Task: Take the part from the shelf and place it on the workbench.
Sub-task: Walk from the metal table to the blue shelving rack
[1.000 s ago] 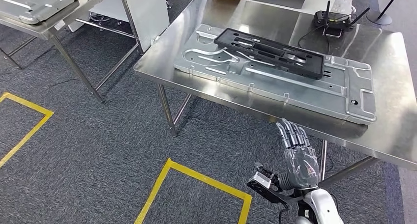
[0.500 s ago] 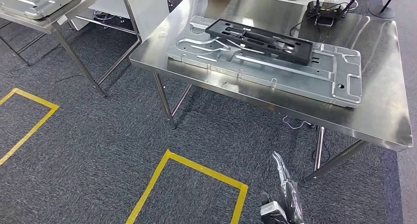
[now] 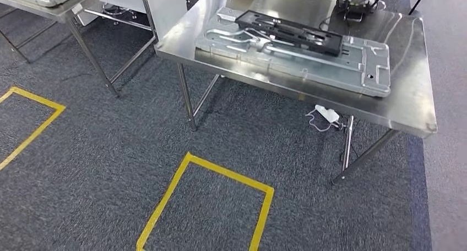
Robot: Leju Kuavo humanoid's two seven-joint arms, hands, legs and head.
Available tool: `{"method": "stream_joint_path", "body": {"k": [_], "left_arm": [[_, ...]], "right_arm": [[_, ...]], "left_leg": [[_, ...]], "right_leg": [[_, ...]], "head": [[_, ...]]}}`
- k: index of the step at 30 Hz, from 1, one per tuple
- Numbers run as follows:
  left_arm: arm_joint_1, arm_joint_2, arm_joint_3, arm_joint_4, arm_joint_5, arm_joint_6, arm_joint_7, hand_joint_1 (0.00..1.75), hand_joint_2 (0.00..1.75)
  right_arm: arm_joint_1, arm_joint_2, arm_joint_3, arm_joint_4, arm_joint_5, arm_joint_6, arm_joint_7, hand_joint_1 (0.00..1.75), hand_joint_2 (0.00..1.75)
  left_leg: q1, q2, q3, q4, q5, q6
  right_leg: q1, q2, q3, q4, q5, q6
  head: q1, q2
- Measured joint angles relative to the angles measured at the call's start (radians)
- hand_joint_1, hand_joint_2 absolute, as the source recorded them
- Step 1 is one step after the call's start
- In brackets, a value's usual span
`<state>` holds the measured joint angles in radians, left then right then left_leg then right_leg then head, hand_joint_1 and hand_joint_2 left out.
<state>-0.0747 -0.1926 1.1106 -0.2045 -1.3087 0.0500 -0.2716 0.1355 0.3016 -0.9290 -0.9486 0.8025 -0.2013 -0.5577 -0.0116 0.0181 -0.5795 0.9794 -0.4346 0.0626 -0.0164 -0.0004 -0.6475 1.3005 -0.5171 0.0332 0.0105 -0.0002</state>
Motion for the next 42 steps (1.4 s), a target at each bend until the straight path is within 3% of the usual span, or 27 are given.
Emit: {"method": "stream_joint_path", "body": {"k": [1, 3, 4, 5, 7, 8, 11, 12, 13, 15, 16, 17, 19, 20, 22, 23, 24, 26, 28, 29, 30, 33, 35, 37, 38, 40, 42], "left_arm": [[-0.001, -0.002, 0.001, 0.0, 0.0, 0.0, 0.0, 0.0, 0.0], [-0.002, -0.006, 0.003, 0.0, 0.0, 0.0, 0.0, 0.0, 0.0], [-0.002, -0.007, 0.005, 0.0, 0.0, 0.0, -0.001, 0.0, 0.0], [-0.002, -0.008, 0.007, 0.0, 0.0, 0.0, -0.001, 0.0, 0.0], [-0.001, -0.008, 0.013, 0.0, 0.0, 0.0, -0.001, 0.0, 0.0], [-0.001, -0.008, 0.015, 0.0, 0.0, 0.0, -0.001, 0.0, 0.0], [0.004, -0.007, 0.017, 0.0, -0.001, 0.004, 0.001, 0.0, 0.0], [0.005, -0.007, 0.017, 0.0, -0.001, 0.006, 0.002, 0.0, 0.0], [0.005, -0.007, 0.018, 0.0, -0.002, 0.008, 0.002, 0.0, 0.0], [0.004, -0.006, 0.018, 0.0, -0.003, 0.009, 0.002, 0.0, 0.0], [0.003, -0.006, 0.018, 0.0, -0.004, 0.011, 0.002, 0.0, 0.0], [0.001, -0.006, 0.018, 0.0, -0.005, 0.012, 0.002, 0.0, 0.0], [-0.006, -0.006, 0.018, 0.0, -0.008, 0.016, 0.002, 0.0, 0.0], [-0.009, -0.006, 0.018, 0.0, -0.01, 0.017, 0.002, 0.0, 0.0], [-0.008, -0.005, 0.018, 0.0, -0.011, 0.02, 0.003, 0.0, 0.0], [-0.005, -0.004, 0.018, 0.0, -0.011, 0.021, 0.004, 0.0, 0.0], [-0.002, -0.002, 0.018, 0.0, -0.011, 0.023, 0.005, 0.0, 0.0], [0.001, 0.001, 0.019, 0.0, -0.01, 0.029, 0.004, 0.0, 0.0], [0.002, 0.003, 0.019, 0.0, -0.01, 0.035, 0.0, 0.0, 0.0], [0.003, 0.005, 0.019, 0.0, -0.011, 0.039, -0.002, 0.0, 0.0], [0.005, 0.007, 0.019, 0.0, -0.011, 0.042, -0.003, 0.0, 0.0], [0.008, 0.014, 0.022, 0.0, -0.011, 0.054, -0.004, 0.0, 0.0], [0.007, 0.023, 0.024, -0.001, -0.009, 0.062, -0.005, 0.0, 0.0], [0.01, 0.036, 0.028, -0.003, -0.006, 0.068, -0.005, 0.0, 0.0], [0.011, 0.043, 0.03, -0.004, -0.004, 0.071, -0.006, 0.0, 0.0], [0.013, 0.053, 0.036, -0.006, -0.001, 0.075, -0.008, 0.0, 0.0], [0.013, 0.06, 0.041, -0.007, 0.003, 0.076, -0.015, 0.0, 0.0]], "right_arm": [[-0.012, 0.002, -0.036, 0.03, 0.005, 0.0, 0.0, 0.0, 0.0], [-0.033, 0.004, -0.088, 0.076, 0.014, -0.001, 0.0, 0.0, 0.0], [-0.043, 0.005, -0.108, 0.094, 0.016, -0.001, -0.001, 0.0, 0.0], [-0.052, 0.006, -0.127, 0.11, 0.018, -0.002, -0.001, 0.0, 0.0], [-0.064, 0.01, -0.158, 0.137, 0.02, -0.002, -0.001, 0.0, 0.0], [-0.068, 0.013, -0.17, 0.148, 0.024, -0.003, 0.003, 0.0, 0.0], [-0.077, 0.014, -0.201, 0.185, 0.083, -0.019, 0.049, 0.0, 0.0], [-0.081, 0.01, -0.213, 0.208, 0.122, -0.037, 0.077, 0.0, 0.0], [-0.086, 0.003, -0.227, 0.24, 0.166, -0.062, 0.11, 0.0, 0.0], [-0.099, -0.016, -0.252, 0.312, 0.238, -0.107, 0.174, 0.0, 0.0], [-0.107, -0.027, -0.263, 0.353, 0.263, -0.12, 0.209, 0.0, 0.0], [-0.114, -0.038, -0.272, 0.39, 0.279, -0.123, 0.243, 0.0, 0.0], [-0.128, -0.058, -0.289, 0.466, 0.304, -0.113, 0.319, 0.0, 0.0], [-0.136, -0.065, -0.296, 0.498, 0.311, -0.102, 0.352, 0.0, 0.0], [-0.15, -0.076, -0.308, 0.551, 0.319, -0.082, 0.401, 0.0, 0.0], [-0.155, -0.081, -0.313, 0.572, 0.321, -0.074, 0.417, 0.0, 0.0], [-0.158, -0.085, -0.318, 0.591, 0.321, -0.065, 0.43, 0.0, 0.0], [-0.16, -0.089, -0.328, 0.621, 0.321, -0.045, 0.449, 0.0, 0.0], [-0.16, -0.09, -0.335, 0.642, 0.32, -0.03, 0.455, 0.0, 0.0], [-0.161, -0.091, -0.338, 0.65, 0.319, -0.024, 0.454, 0.0, 0.0], [-0.162, -0.092, -0.34, 0.655, 0.319, -0.02, 0.451, 0.0, 0.0], [-0.165, -0.097, -0.347, 0.668, 0.32, -0.006, 0.436, 0.0, 0.0], [-0.169, -0.101, -0.349, 0.676, 0.323, 0.006, 0.428, 0.0, 0.0], [-0.175, -0.098, -0.349, 0.685, 0.327, 0.018, 0.428, 0.0, 0.0], [-0.177, -0.096, -0.349, 0.69, 0.328, 0.023, 0.429, 0.0, 0.0], [-0.179, -0.093, -0.349, 0.697, 0.333, 0.03, 0.435, 0.0, 0.0], [-0.178, -0.092, -0.348, 0.703, 0.342, 0.04, 0.451, 0.0, 0.0]], "left_leg": [[0.0, 0.001, -0.023, 0.014, 0.009, -0.002], [-0.003, 0.002, -0.056, 0.039, 0.023, -0.01], [-0.004, 0.004, -0.065, 0.046, 0.033, -0.015], [-0.004, 0.005, -0.07, 0.048, 0.044, -0.02], [-0.002, 0.003, -0.079, 0.046, 0.057, -0.031], [0.0, -0.001, -0.087, 0.057, 0.039, -0.038], [0.012, -0.009, -0.117, 0.183, -0.104, -0.059], [0.017, -0.009, -0.125, 0.245, -0.133, -0.066], [0.023, -0.009, -0.127, 0.297, -0.132, -0.071], [0.032, -0.008, -0.101, 0.332, -0.068, -0.079], [0.036, -0.001, -0.06, 0.296, -0.04, -0.081], [0.038, 0.014, 0.001, 0.227, -0.034, -0.082], [0.035, 0.04, 0.112, 0.069, -0.079, -0.076], [0.031, 0.045, 0.138, 0.021, -0.102, -0.069], [0.028, 0.033, 0.134, -0.007, -0.11, -0.048], [0.027, 0.026, 0.128, -0.008, -0.102, -0.038], [0.026, 0.02, 0.121, -0.01, -0.094, -0.028], [0.019, 0.007, 0.104, -0.01, -0.078, -0.012], [0.008, -0.014, 0.085, -0.007, -0.065, -0.005], [0.003, -0.026, 0.077, -0.004, -0.06, -0.003], [-0.001, -0.037, 0.072, 0.0, -0.056, -0.003], [-0.009, -0.068, 0.057, 0.013, -0.05, -0.005], [-0.007, -0.084, 0.045, 0.019, -0.045, -0.014], [-0.004, -0.1, 0.036, 0.021, -0.04, -0.025], [-0.005, -0.096, 0.03, 0.03, -0.045, -0.03], [-0.004, -0.068, 0.0, 0.094, -0.087, -0.042], [0.007, -0.041, -0.062, 0.219, -0.152, -0.058]], "right_leg": [[0.002, 0.0, 0.053, -0.048, 0.014, -0.004], [0.007, -0.001, 0.183, -0.217, -0.028, -0.014], [0.01, -0.001, 0.226, -0.283, -0.056, -0.02], [0.012, 0.0, 0.246, -0.322, -0.07, -0.026], [0.01, -0.004, 0.231, -0.328, -0.055, -0.039], [0.007, -0.007, 0.219, -0.33, -0.042, -0.047], [0.002, -0.018, 0.174, -0.331, -0.005, -0.06], [0.002, -0.023, 0.159, -0.33, 0.007, -0.059], [0.002, -0.03, 0.143, -0.329, 0.019, -0.057], [0.0, -0.048, 0.112, -0.322, 0.038, -0.05], [-0.001, -0.057, 0.098, -0.316, 0.046, -0.045], [-0.001, -0.064, 0.088, -0.309, 0.051, -0.039], [0.0, -0.081, 0.073, -0.293, 0.06, -0.025], [0.001, -0.09, 0.069, -0.288, 0.066, -0.017], [-0.003, -0.102, 0.063, -0.283, 0.075, -0.001], [-0.006, -0.089, 0.057, -0.271, 0.063, 0.004], [-0.008, -0.068, 0.046, -0.243, 0.038, 0.008], [-0.008, -0.021, 0.002, -0.13, -0.045, 0.009], [-0.003, -0.007, -0.033, -0.022, -0.097, 0.003], [0.001, -0.004, -0.029, -0.011, -0.095, -0.002], [0.005, -0.001, -0.006, -0.041, -0.075, -0.009], [0.017, 0.047, 0.105, -0.231, -0.002, -0.042], [0.02, 0.069, 0.129, -0.286, 0.004, -0.055], [0.018, 0.05, 0.131, -0.298, 0.012, -0.057], [0.014, 0.04, 0.134, -0.307, 0.017, -0.059], [0.005, 0.015, 0.138, -0.322, 0.026, -0.063], [0.005, -0.013, 0.136, -0.323, 0.027, -0.065]], "head": [[0.0, 0.0], [0.0, 0.0], [0.0, 0.0], [0.0, 0.0], [0.0, 0.0], [0.0, 0.0], [-0.001, 0.0], [-0.001, 0.0], [-0.001, 0.0], [-0.001, 0.0], [-0.001, 0.0], [-0.001, 0.0], [-0.001, 0.0], [-0.001, 0.0], [0.0, 0.0], [0.0, 0.0], [0.0, 0.0], [0.0, 0.0], [0.0, 0.0], [0.0, 0.0], [0.0, 0.0], [0.0, 0.0], [0.0, 0.0], [0.0, 0.0], [-0.001, 0.0], [-0.003, 0.0], [-0.004, 0.0]]}}
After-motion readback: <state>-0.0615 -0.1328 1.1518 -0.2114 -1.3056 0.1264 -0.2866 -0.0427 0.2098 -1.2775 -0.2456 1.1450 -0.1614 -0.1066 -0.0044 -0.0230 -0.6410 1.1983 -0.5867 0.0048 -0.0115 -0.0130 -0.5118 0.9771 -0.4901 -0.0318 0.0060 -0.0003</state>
